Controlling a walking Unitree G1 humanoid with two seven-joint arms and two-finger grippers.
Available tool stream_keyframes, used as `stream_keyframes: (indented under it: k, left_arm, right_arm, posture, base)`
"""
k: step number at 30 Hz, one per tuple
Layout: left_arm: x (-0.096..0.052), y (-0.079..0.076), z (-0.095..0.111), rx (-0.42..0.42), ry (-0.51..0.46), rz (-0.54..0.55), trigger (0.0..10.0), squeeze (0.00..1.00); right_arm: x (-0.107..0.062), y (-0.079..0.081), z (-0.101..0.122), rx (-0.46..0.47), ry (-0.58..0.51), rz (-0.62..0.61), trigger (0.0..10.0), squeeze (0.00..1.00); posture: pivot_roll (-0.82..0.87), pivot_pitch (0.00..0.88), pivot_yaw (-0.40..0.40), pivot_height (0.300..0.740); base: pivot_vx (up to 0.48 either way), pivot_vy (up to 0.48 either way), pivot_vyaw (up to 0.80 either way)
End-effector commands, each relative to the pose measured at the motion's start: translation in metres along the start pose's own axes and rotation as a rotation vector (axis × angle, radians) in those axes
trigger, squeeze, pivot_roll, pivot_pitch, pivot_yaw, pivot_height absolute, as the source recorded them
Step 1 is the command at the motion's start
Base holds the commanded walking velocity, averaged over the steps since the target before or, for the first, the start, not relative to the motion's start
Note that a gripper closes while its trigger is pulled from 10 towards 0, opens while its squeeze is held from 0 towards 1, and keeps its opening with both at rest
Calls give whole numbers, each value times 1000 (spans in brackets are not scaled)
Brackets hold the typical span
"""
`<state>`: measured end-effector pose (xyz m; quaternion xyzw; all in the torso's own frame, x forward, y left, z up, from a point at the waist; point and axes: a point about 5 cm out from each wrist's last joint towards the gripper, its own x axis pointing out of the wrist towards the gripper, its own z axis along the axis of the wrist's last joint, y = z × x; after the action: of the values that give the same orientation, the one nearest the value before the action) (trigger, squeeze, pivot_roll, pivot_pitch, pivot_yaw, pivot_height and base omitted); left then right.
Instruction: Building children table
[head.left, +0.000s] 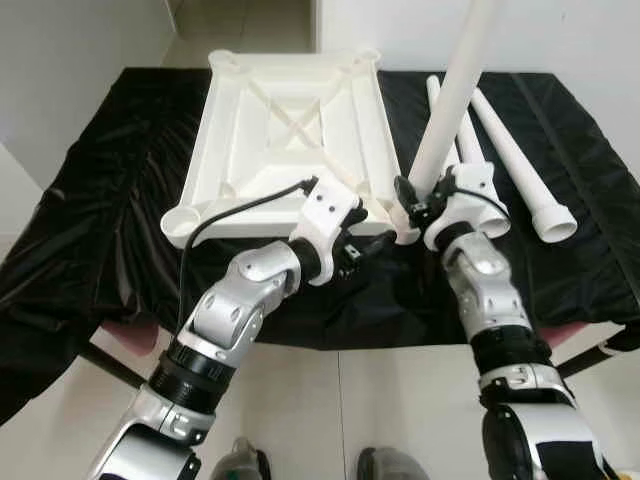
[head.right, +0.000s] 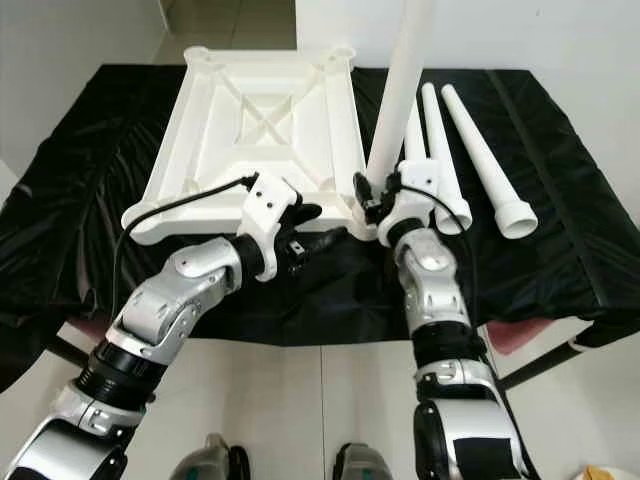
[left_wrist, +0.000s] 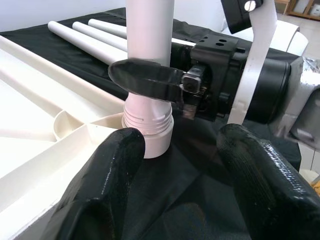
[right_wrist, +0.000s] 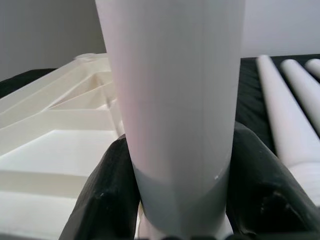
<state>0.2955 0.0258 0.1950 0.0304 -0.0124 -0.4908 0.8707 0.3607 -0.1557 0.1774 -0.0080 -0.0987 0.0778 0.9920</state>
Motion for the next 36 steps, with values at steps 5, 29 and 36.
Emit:
stream_keyframes:
  k: [5, 29, 36]
  left_arm:
    - [1, -1, 2, 3, -5, -38, 10000, 0]
    - [1, 0, 2, 3, -7, -36, 10000, 0]
    - [0, 0, 2, 4, -5, -36, 10000, 0]
  right_arm:
    - [-6, 1, 1, 24, 5, -225, 0, 0]
    - [-15, 1, 2, 33, 70, -364, 10000, 1000]
    - [-16, 4, 2, 53, 54, -312, 10000, 1000]
  posture:
    - [-50, 72, 50, 740]
    - [-44, 80, 52, 740]
    - [-44, 80, 52, 740]
  base:
    - [0, 0, 0]
    - [0, 0, 0]
    - [0, 0, 0]
